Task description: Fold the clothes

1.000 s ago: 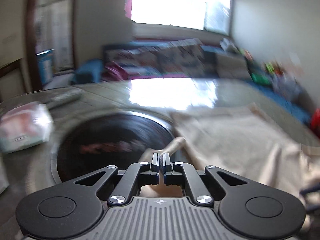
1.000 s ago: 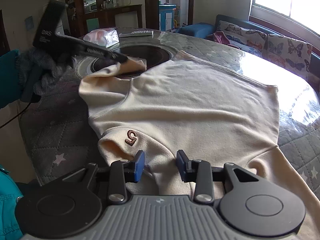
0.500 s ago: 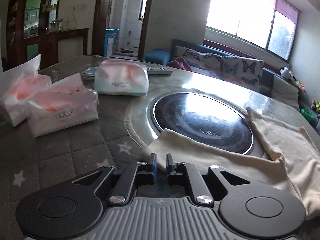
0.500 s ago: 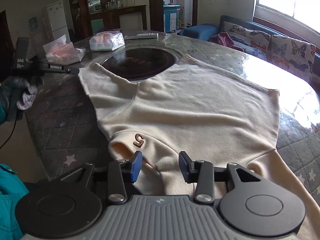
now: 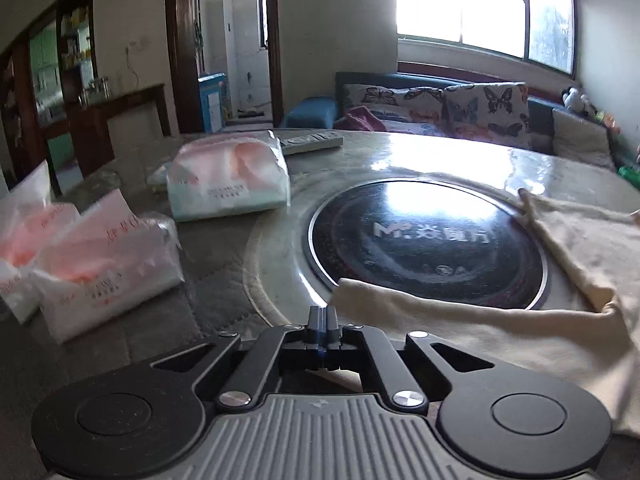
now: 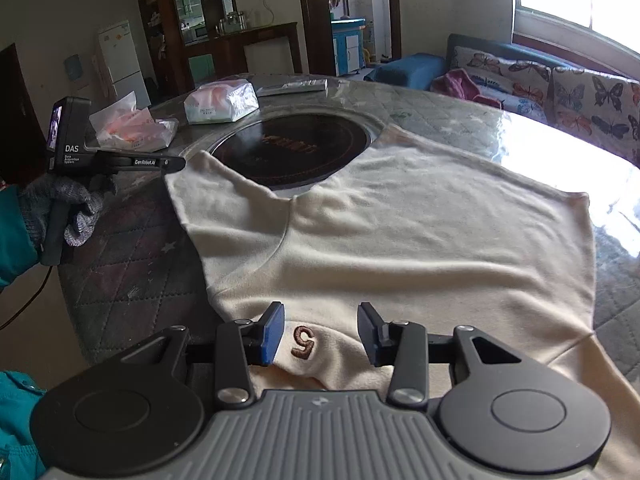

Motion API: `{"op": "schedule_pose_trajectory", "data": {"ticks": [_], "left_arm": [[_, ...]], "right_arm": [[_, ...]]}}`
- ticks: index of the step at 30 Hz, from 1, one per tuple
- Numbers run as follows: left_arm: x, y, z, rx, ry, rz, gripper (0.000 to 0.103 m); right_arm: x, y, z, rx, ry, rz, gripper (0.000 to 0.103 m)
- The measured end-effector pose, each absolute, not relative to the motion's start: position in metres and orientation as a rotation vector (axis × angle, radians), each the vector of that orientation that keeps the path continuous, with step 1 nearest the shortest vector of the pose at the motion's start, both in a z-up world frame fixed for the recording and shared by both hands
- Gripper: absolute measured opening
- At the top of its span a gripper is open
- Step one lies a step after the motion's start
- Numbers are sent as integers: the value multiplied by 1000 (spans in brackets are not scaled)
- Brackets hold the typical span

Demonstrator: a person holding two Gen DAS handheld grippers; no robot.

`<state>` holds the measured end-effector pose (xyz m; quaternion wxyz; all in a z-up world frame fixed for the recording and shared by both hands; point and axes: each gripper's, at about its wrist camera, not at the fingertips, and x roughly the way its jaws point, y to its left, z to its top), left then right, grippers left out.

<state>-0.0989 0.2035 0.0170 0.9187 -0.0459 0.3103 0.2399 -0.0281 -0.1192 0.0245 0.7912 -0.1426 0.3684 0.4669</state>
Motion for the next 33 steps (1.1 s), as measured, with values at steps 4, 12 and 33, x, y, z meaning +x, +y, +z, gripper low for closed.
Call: {"op": "schedule_pose_trajectory", "data": {"ticks": [4,12,33], "left_arm": [[-102,213,17,-87,651,592,0],[-101,194,34,-114,620,452,6],[-21,35,13,33,681,-109,11]], "right_arm": [[-40,-118,17,-340,820,1032,40],[-52,-126,29,-343,784,1057,40],[-45,-180,17,-277,836,873,31]]}}
